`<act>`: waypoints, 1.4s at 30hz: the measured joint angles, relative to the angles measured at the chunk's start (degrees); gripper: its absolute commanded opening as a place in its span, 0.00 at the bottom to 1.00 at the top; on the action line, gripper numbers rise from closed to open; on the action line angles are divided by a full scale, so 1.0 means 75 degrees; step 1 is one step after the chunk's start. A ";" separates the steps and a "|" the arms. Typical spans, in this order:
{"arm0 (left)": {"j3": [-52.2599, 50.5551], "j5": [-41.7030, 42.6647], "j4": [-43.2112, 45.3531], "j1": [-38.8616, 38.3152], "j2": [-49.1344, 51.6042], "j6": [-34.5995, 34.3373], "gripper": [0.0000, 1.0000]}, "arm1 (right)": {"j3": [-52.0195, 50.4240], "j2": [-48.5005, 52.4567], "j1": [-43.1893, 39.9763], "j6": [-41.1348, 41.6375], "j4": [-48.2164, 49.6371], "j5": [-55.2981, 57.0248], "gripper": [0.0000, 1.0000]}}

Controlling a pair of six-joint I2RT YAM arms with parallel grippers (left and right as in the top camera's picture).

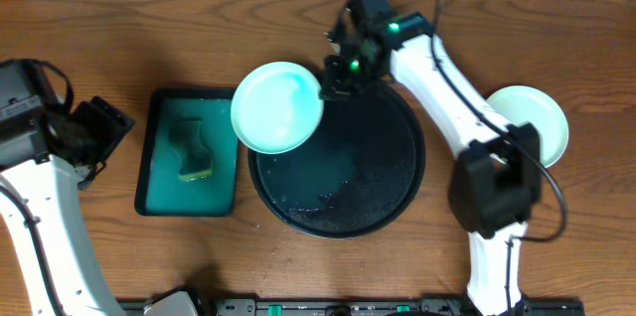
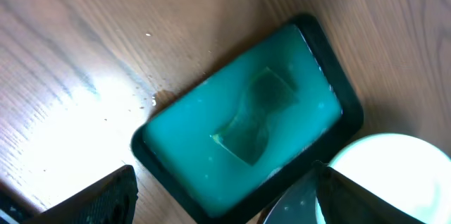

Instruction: Clean dirty plates on tray and stack at the side

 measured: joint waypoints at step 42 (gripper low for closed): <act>0.0000 0.0265 -0.0160 0.1463 0.0000 -0.0289 0.82 | -0.0618 0.1268 0.0256 -0.0522 0.1265 0.0662 0.40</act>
